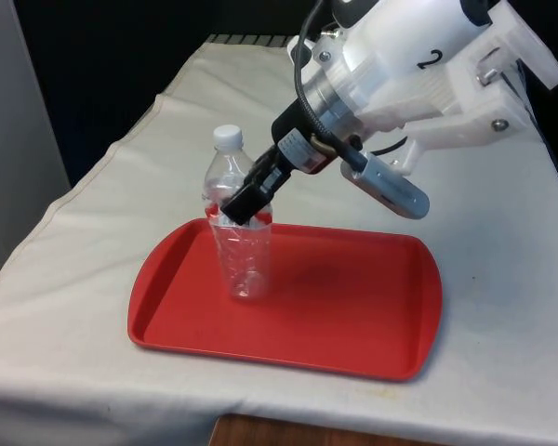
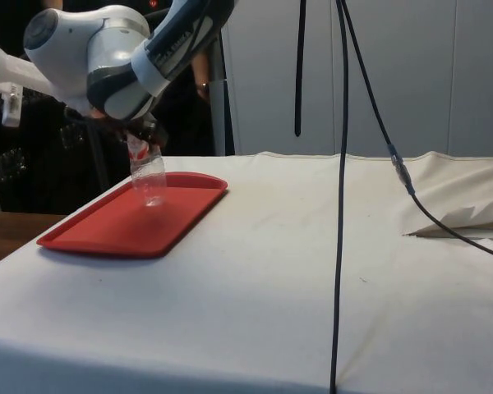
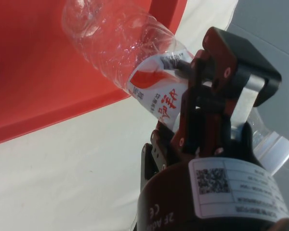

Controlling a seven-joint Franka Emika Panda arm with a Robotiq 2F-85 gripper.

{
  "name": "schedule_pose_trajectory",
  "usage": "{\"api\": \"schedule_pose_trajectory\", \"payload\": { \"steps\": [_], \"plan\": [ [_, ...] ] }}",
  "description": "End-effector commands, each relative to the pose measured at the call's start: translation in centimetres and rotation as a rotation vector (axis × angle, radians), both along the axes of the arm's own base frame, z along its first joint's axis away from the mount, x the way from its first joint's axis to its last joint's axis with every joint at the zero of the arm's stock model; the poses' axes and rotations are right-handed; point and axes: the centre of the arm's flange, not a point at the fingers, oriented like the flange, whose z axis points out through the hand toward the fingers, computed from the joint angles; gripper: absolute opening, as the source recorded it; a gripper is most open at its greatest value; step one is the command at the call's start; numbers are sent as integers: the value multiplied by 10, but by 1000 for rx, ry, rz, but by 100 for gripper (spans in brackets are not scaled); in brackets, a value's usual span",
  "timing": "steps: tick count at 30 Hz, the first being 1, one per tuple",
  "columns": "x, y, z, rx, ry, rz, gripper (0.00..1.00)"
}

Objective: Place the bottle upright on the tray.

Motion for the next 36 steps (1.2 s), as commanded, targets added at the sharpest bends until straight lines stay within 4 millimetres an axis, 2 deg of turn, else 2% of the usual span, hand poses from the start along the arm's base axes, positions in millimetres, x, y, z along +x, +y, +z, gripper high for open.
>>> {"api": "schedule_pose_trajectory", "payload": {
  "steps": [1,17,36],
  "plan": [
    [0,2,1,2,-4,-1,14],
    [-1,16,-1,14,10,4,14],
    [-2,19,-6,21,22,5,14]
  ]
}}
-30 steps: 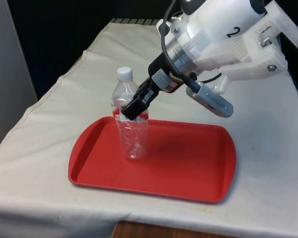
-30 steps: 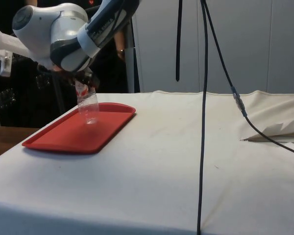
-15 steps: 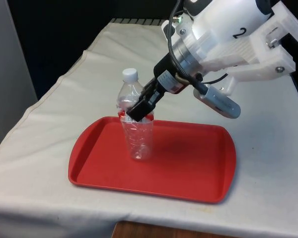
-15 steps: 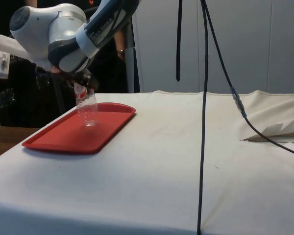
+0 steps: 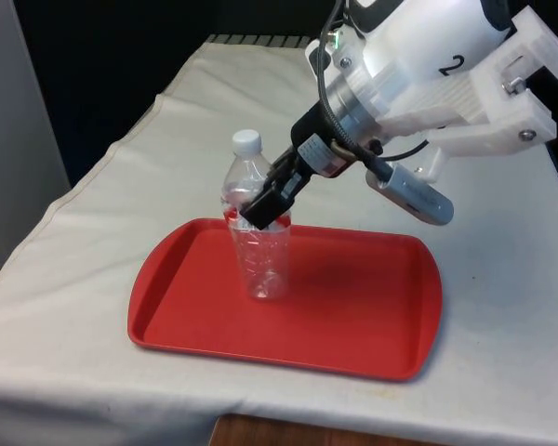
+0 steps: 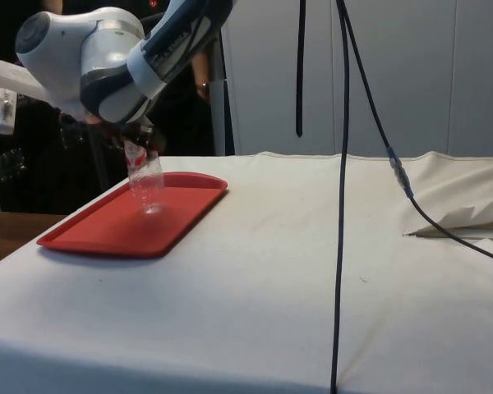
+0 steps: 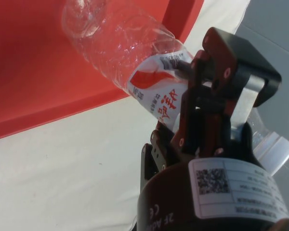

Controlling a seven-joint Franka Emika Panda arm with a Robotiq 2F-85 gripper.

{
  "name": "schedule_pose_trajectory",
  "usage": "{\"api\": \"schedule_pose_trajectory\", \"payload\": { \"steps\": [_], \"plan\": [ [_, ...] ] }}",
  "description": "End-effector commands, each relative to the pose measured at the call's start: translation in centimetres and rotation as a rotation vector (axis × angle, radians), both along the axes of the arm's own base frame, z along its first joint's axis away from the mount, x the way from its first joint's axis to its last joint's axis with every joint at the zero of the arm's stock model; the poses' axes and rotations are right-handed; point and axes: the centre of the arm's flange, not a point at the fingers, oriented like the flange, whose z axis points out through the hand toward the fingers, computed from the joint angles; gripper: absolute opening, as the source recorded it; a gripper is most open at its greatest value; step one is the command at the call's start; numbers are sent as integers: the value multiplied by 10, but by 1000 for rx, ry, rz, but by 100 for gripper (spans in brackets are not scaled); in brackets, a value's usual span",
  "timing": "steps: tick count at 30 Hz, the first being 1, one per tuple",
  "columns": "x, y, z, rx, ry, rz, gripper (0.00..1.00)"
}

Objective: Place the bottle upright on the tray.

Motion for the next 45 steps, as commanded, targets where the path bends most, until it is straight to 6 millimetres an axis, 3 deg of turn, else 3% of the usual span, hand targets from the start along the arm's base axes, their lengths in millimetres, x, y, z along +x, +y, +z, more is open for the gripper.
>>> {"api": "schedule_pose_trajectory", "payload": {
  "steps": [1,20,24,27,28,32,33,34,45],
  "plan": [
    [1,1,-1,8,-3,0,14],
    [0,0,-1,-3,5,-2,14],
    [-1,0,-1,-5,6,-2,29],
    [-1,0,-1,-10,11,-4,52],
    [0,0,-1,-6,7,-3,52],
    [0,0,-1,-6,7,-2,83],
    [0,0,-1,-6,7,-2,96],
    [0,0,-1,-6,7,-2,100],
    [-1,0,-1,-10,12,-5,100]
  ]
}}
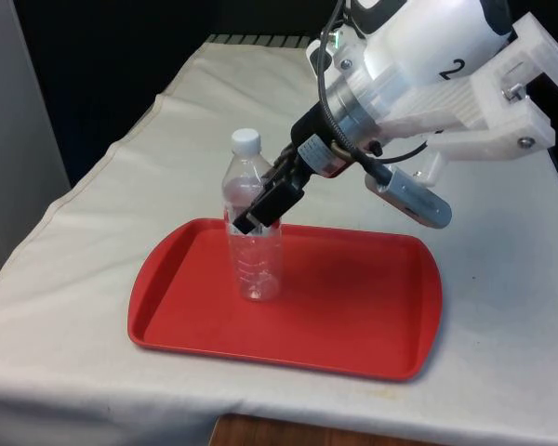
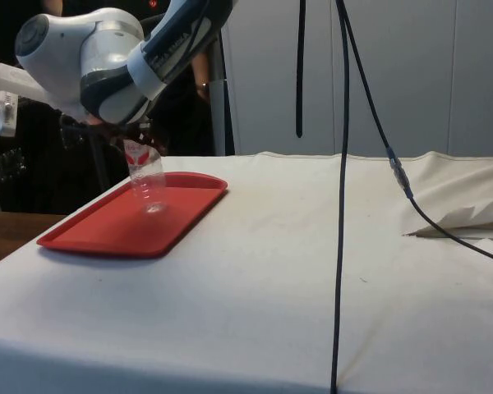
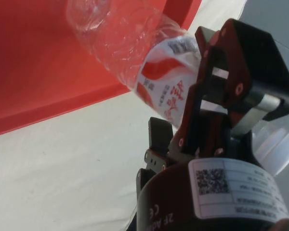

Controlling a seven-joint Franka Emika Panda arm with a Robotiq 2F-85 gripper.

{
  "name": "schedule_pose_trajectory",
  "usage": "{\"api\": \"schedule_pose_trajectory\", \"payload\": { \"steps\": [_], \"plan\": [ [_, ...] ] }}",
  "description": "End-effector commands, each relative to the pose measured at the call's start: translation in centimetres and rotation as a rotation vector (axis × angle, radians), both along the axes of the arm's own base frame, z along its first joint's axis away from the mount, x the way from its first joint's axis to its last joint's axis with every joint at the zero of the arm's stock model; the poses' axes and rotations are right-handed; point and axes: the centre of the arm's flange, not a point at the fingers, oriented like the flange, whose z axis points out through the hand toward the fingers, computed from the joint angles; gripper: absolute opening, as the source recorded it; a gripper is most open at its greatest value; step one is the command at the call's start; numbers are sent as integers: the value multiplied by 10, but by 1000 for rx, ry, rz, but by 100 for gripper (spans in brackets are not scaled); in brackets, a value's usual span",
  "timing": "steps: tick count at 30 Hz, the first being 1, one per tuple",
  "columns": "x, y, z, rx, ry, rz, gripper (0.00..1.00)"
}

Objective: Place the bottle upright on the tray.

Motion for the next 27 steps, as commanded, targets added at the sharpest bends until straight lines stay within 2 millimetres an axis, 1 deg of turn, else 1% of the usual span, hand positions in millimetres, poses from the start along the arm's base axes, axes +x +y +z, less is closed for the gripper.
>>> {"api": "schedule_pose_trajectory", "payload": {
  "steps": [1,7,10,11,18,19,23,25,26,27],
  "plan": [
    [0,1,0,3,-2,1,100],
    [0,2,0,0,1,0,100],
    [0,4,3,-3,0,0,100],
    [0,3,1,-5,4,1,100],
    [2,5,16,-6,-6,-16,100],
    [2,4,14,-12,-1,-16,100],
    [3,4,23,-10,-7,-26,100],
    [3,4,25,-12,-8,-29,100],
    [3,4,24,-18,-3,-31,100],
    [4,4,29,-13,-10,-33,100]
  ]
}}
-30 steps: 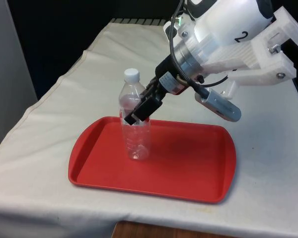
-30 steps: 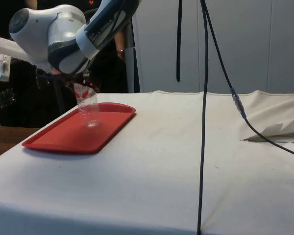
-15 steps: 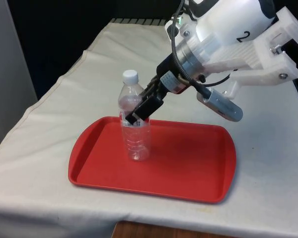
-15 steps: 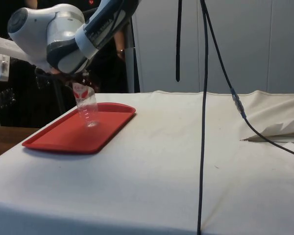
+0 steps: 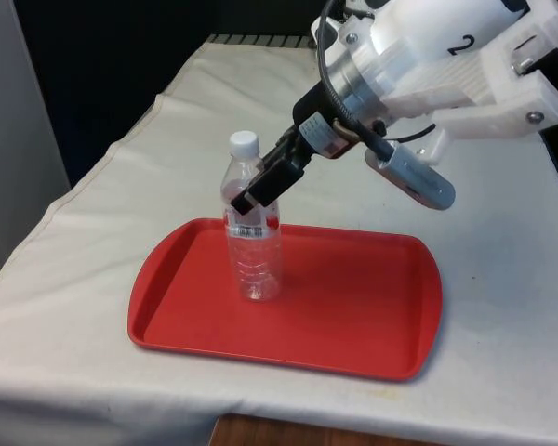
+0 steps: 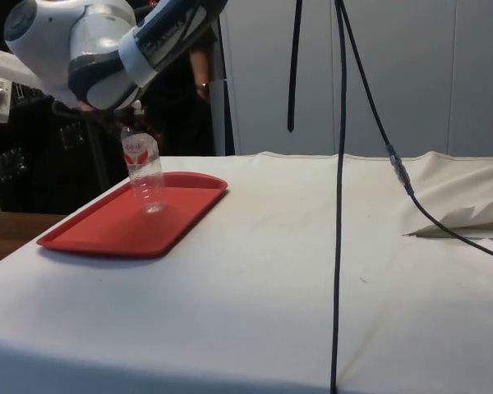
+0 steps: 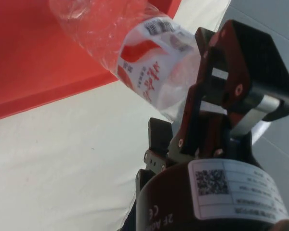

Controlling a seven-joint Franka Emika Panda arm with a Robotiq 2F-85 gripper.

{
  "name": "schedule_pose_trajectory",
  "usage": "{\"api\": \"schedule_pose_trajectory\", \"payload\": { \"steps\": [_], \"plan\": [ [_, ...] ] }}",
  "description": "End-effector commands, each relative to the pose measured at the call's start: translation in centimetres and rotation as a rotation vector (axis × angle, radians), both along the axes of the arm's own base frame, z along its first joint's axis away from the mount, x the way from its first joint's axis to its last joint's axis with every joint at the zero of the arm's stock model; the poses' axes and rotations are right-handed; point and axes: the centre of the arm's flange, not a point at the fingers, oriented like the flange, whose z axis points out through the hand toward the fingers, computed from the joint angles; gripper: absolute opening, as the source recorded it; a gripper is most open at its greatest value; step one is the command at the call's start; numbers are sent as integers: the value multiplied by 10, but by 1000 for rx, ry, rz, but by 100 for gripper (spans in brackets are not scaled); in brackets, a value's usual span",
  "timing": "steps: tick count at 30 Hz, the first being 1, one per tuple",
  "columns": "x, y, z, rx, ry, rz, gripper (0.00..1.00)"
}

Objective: Place the bottle upright on the tray.

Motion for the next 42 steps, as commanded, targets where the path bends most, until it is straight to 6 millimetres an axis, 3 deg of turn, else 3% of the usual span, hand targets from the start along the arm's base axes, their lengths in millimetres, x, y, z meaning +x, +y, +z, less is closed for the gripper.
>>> {"api": "schedule_pose_trajectory", "payload": {
  "steps": [1,42],
  "plan": [
    [0,0,6,4,-6,-2,100],
    [7,-4,70,13,-51,-74,100]
  ]
}}
